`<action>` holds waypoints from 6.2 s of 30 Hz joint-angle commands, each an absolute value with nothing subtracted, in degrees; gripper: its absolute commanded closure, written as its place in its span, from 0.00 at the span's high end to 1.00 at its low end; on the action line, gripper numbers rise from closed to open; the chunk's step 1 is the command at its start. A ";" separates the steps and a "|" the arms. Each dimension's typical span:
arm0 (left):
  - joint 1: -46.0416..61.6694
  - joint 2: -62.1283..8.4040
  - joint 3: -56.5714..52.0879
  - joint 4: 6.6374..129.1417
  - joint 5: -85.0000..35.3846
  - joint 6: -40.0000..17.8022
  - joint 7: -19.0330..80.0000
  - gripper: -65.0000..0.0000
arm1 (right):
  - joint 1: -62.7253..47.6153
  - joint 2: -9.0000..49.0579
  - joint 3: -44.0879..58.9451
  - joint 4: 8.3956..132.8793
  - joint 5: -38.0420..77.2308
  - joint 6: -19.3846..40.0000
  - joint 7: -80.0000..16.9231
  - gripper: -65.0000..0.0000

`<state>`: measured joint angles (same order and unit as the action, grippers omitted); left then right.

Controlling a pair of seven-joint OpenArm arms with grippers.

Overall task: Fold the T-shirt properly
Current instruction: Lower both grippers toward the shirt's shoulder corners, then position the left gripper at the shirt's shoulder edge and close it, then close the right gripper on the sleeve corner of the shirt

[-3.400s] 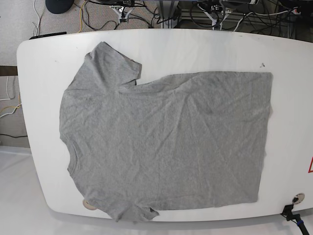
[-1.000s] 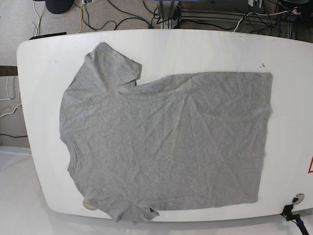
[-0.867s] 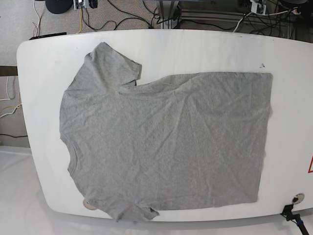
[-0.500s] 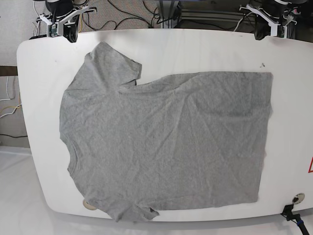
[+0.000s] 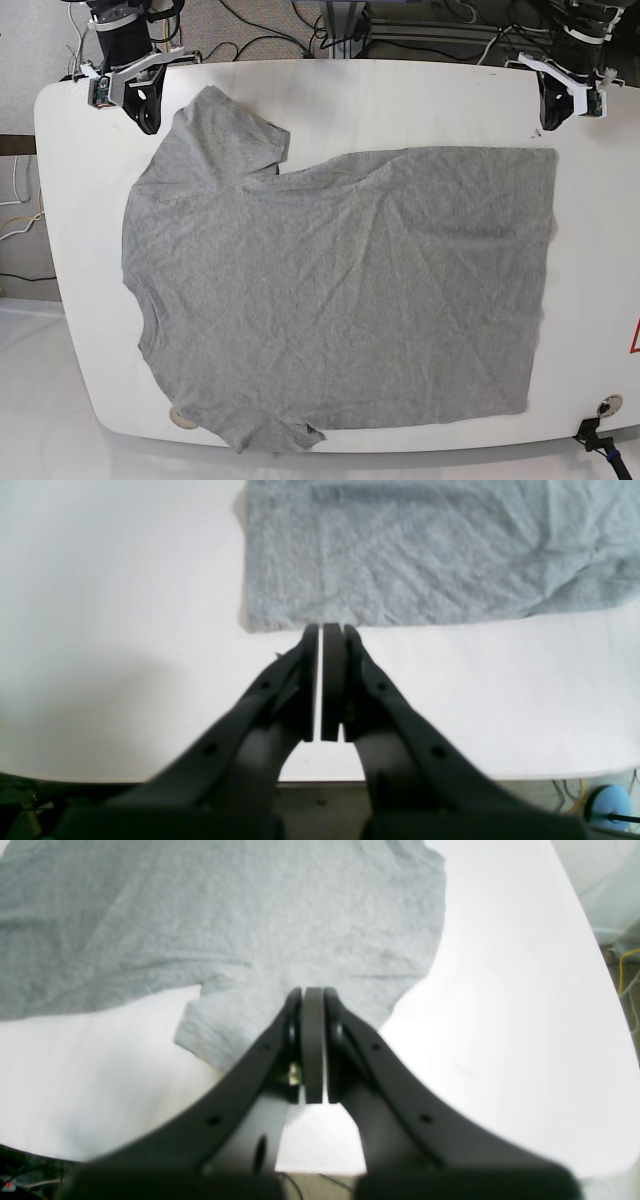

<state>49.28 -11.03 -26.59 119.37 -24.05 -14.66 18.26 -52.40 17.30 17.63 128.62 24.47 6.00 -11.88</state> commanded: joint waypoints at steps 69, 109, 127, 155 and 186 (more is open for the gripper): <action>29.40 -15.49 -36.93 94.42 -51.55 -18.00 43.56 0.29 | -35.47 11.17 40.30 104.16 57.16 26.02 -41.86 0.29; 21.70 -12.15 -35.37 90.65 -49.33 -17.70 41.63 0.29 | -35.81 9.63 38.03 104.17 56.31 25.61 -39.91 0.04; 20.02 -11.39 -35.60 85.81 -49.77 -25.19 41.76 0.30 | -35.94 9.31 37.90 103.83 56.44 25.63 -39.98 0.04; 16.27 -10.86 -30.52 80.66 -45.85 -22.97 38.81 0.26 | -35.96 9.34 37.29 103.27 55.07 25.08 -42.32 0.00; 16.09 -11.03 -30.54 81.72 -44.01 -21.26 36.70 0.00 | -32.59 9.71 37.89 99.83 53.80 24.86 -42.82 0.06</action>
<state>15.90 -10.22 -30.22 80.62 -44.18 -21.30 36.60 -32.86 9.23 37.60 100.16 52.93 24.45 -43.75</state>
